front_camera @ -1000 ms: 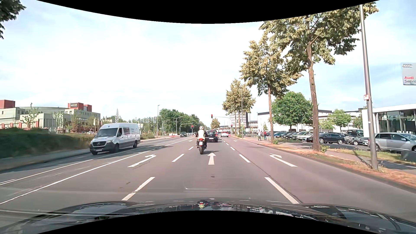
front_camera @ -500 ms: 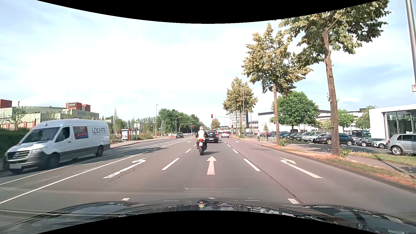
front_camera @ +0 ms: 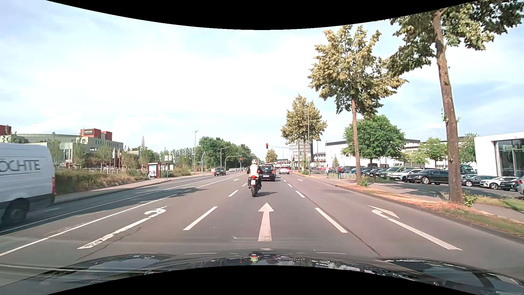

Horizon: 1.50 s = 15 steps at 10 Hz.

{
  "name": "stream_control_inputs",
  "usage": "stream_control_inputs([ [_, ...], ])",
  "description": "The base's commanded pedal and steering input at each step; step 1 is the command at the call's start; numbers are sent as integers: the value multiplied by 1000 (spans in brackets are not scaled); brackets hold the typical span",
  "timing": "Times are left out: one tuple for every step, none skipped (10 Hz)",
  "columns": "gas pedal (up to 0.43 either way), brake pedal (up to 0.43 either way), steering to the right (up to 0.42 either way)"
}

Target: Follow the waypoints while adhering to traffic rules and regulations

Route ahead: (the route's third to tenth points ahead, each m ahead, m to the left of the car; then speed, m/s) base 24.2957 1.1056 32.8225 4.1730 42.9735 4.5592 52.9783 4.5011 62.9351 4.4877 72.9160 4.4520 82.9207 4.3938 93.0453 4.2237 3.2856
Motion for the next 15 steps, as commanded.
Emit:
stream_control_inputs([
  [0,0,-4],
  [0,30,-4],
  [0,67,-4],
  [0,79,-4],
  [0,91,-4],
  [0,79,-4],
  [0,55,-4],
  [0,0,-4],
  [0,0,-4],
  [0,0,-4],
  [0,12,-4],
  [0,67,-4],
  [0,91,-4],
  [0,98,-4],
  [0,122,-4],
])
